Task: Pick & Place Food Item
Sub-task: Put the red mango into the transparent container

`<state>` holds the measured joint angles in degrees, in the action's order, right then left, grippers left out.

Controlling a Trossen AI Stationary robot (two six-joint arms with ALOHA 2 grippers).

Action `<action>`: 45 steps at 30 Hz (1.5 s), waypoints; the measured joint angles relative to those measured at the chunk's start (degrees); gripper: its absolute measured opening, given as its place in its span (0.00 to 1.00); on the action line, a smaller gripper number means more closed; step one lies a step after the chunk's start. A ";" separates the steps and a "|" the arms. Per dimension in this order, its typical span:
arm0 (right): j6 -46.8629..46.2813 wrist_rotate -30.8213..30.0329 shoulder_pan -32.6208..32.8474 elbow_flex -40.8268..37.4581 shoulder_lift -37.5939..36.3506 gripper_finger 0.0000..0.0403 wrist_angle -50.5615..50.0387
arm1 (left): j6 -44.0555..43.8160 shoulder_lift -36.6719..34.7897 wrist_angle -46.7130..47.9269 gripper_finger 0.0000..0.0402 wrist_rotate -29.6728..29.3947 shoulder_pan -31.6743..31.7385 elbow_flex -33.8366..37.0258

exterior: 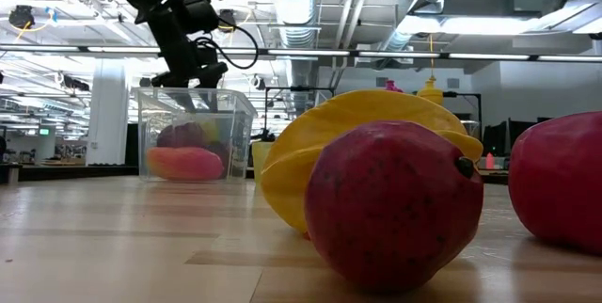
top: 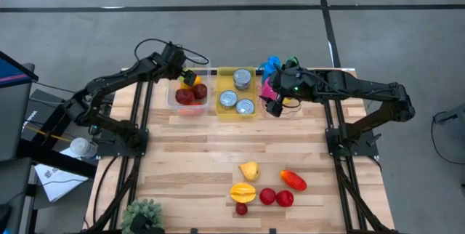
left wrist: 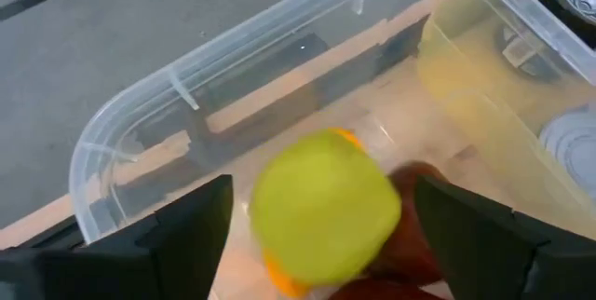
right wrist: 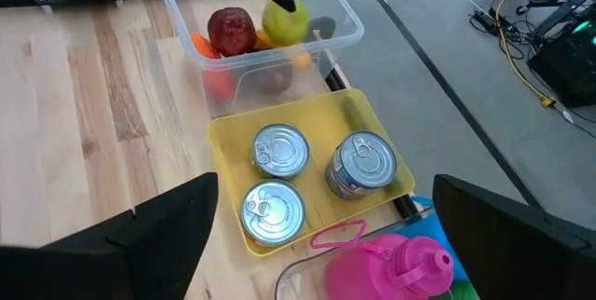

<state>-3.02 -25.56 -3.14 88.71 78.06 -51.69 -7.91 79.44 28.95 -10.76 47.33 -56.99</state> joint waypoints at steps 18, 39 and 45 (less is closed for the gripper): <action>-27.98 18.47 10.23 -7.04 -0.29 0.96 -18.94 | -0.37 -17.35 -1.14 0.86 3.75 -6.48 -9.07; -58.30 31.77 31.99 -34.00 13.19 0.96 5.08 | -2.00 -25.26 -1.63 0.85 3.74 -7.17 -8.83; -57.01 34.01 32.02 -36.47 17.91 0.93 8.34 | -2.02 -23.69 -1.78 0.85 3.75 -7.17 -8.79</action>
<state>-60.02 8.45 28.88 52.24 95.97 -43.35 -9.93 55.75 27.17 -7.01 40.16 -65.78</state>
